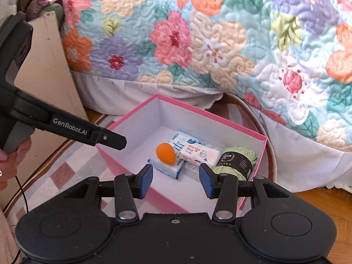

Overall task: Organize objects
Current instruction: 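Withdraw the left gripper from the box toward the purple plush toy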

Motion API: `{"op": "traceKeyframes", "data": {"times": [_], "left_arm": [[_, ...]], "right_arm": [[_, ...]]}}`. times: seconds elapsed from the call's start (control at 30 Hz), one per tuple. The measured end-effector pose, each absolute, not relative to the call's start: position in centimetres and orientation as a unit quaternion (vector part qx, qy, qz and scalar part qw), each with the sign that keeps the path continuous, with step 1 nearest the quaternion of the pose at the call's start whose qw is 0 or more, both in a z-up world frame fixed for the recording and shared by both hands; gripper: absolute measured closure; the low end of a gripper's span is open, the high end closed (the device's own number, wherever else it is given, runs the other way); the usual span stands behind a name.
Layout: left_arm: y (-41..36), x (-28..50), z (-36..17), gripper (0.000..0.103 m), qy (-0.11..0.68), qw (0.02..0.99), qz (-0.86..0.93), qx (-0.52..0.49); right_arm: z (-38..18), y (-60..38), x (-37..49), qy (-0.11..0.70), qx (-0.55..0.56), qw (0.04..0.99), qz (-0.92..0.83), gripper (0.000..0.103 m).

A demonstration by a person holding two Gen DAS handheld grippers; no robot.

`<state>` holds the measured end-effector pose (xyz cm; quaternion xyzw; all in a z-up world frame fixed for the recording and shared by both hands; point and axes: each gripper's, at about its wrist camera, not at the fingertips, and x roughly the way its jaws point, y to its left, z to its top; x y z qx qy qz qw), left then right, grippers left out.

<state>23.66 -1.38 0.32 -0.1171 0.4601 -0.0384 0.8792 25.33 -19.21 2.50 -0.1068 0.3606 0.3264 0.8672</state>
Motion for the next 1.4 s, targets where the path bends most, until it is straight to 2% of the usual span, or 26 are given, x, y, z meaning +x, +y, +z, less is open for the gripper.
{"op": "traceKeyframes", "data": {"times": [0.57, 0.8, 0.97, 1.13, 1.4], "left_arm": [[-2.9, 15.6, 4.8, 0.070, 0.470, 0.876, -0.029, -0.099], [-2.8, 13.1, 5.1, 0.064, 0.476, 0.873, -0.027, -0.104], [-3.3, 12.0, 5.4, 0.056, 0.479, 0.872, -0.028, -0.095], [-4.0, 11.0, 5.4, 0.040, 0.481, 0.872, -0.030, -0.085], [-5.2, 9.3, 4.0, 0.030, 0.495, 0.865, -0.033, -0.075]], "right_arm": [[4.9, -22.1, 19.4, 0.340, -0.108, 0.862, 0.361, 0.025], [5.6, -22.4, 17.4, 0.332, -0.129, 0.854, 0.378, 0.014], [5.9, -22.1, 16.2, 0.328, -0.137, 0.852, 0.384, 0.011], [5.9, -22.3, 14.8, 0.323, -0.141, 0.850, 0.392, 0.006], [5.2, -24.0, 13.0, 0.337, -0.137, 0.831, 0.420, 0.005]]}}
